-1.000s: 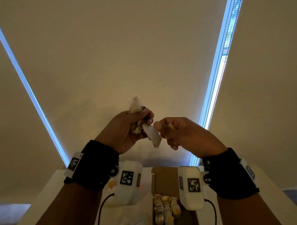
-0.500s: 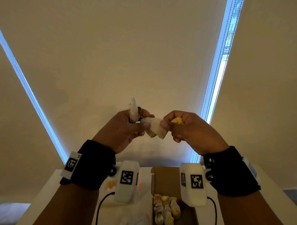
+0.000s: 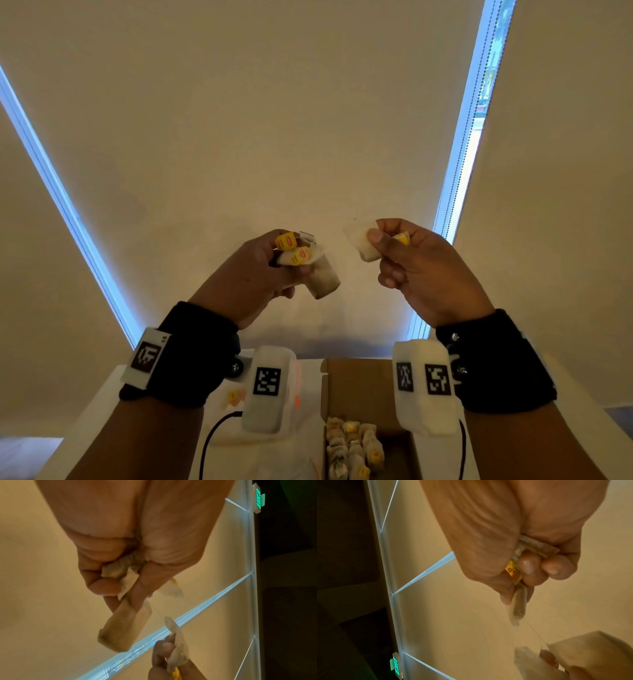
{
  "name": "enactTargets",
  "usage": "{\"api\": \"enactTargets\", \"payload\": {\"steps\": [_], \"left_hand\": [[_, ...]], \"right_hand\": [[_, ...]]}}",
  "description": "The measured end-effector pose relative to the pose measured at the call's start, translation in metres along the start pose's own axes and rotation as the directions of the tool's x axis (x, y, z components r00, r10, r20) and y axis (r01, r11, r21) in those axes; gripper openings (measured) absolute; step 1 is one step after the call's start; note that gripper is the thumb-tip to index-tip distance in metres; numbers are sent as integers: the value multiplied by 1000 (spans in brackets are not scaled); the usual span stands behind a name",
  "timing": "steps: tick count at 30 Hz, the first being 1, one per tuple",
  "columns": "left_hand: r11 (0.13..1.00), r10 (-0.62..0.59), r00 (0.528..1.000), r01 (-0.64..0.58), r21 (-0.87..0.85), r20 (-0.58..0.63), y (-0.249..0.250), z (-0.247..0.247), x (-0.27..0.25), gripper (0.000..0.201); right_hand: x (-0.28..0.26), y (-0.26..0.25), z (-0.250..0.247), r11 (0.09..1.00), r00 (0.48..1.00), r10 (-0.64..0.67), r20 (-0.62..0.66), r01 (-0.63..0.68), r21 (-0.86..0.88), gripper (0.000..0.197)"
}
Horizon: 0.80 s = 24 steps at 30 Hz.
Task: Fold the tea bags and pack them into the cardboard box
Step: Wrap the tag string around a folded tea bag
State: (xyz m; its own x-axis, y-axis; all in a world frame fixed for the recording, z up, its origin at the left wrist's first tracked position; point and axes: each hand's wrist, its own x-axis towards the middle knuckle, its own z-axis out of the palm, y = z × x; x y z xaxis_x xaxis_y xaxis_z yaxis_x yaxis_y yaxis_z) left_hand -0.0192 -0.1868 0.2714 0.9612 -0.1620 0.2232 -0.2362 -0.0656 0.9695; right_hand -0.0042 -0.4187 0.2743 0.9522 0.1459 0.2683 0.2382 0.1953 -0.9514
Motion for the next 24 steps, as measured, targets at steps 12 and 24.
{"api": "enactTargets", "payload": {"steps": [12,24], "left_hand": [[966,-26,999,37,-255,47,7,11,5,19],[984,73,997,-77,-163,-31,4,12,6,11]], "right_hand": [[-4,7,14,975,1000,-16,6,17,-223,7],[-7,9,17,976,996,-6,85,25,-217,9]]}}
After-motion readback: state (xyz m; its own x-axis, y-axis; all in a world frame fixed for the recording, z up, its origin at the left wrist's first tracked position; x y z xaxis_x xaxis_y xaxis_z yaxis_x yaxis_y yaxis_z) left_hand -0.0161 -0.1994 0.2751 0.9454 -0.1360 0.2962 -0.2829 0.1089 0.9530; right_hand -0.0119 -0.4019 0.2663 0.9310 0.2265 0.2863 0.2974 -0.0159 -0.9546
